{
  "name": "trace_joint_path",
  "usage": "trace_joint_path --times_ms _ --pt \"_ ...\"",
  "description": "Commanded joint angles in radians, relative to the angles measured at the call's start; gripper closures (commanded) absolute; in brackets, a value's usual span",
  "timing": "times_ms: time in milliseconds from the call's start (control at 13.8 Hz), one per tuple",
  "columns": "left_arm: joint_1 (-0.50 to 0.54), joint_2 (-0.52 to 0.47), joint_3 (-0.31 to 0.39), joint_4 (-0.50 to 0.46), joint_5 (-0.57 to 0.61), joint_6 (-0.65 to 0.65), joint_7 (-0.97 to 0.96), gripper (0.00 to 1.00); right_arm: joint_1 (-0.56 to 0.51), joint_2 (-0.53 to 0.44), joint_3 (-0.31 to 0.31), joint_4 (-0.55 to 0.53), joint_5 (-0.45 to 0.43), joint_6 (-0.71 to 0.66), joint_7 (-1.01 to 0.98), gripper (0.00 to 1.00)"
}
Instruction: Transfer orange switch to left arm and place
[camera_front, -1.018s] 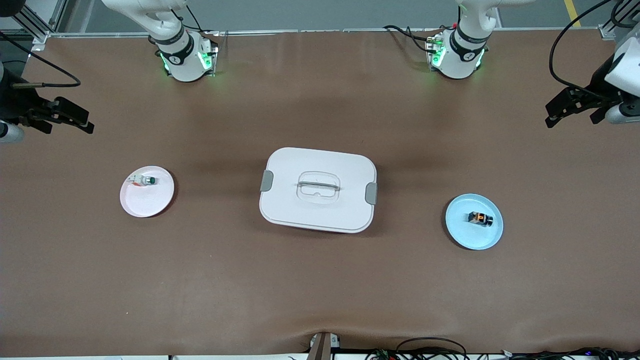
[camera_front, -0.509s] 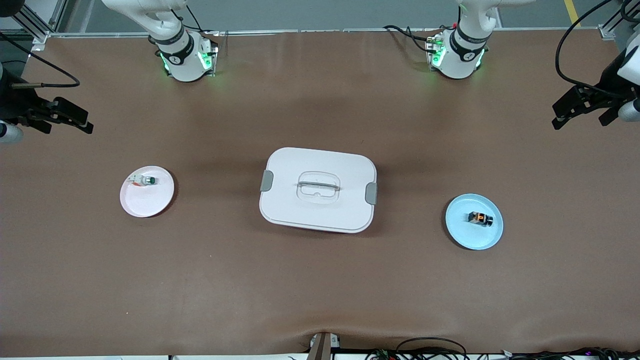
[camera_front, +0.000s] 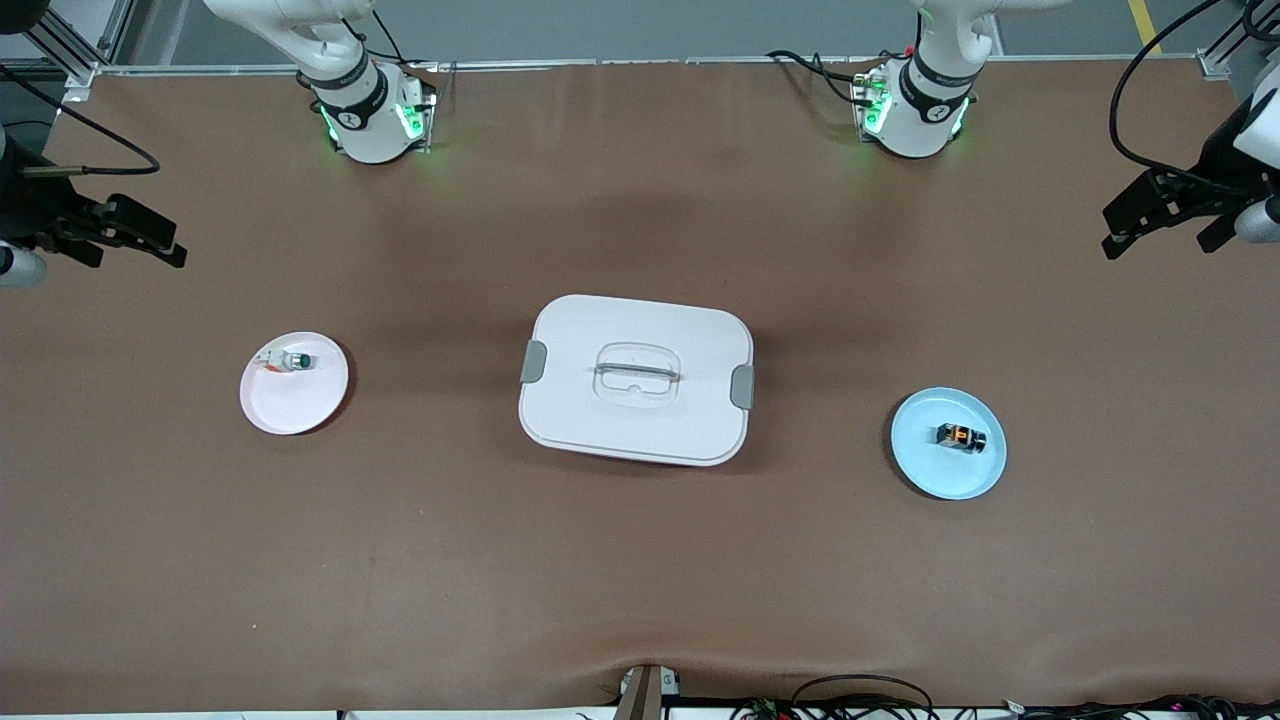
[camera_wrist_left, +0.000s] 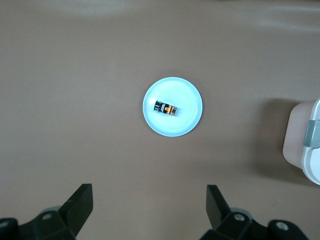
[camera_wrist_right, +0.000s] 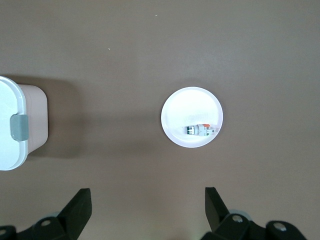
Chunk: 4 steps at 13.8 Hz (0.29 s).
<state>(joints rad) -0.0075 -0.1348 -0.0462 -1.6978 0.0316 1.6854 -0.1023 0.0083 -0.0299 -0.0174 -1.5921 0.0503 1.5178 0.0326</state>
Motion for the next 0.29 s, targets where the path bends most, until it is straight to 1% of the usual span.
trace_joint_path --times_ms 0,218 --pt "0.004 0.011 -0.003 0.027 -0.019 -0.026 0.006 0.0 -0.014 -0.024 0.013 -0.022 -0.001 0.008 0.013 0.0" --pt "0.004 0.011 -0.003 0.027 -0.022 -0.033 0.007 0.0 -0.014 -0.025 0.013 -0.022 -0.001 0.007 0.013 0.0"
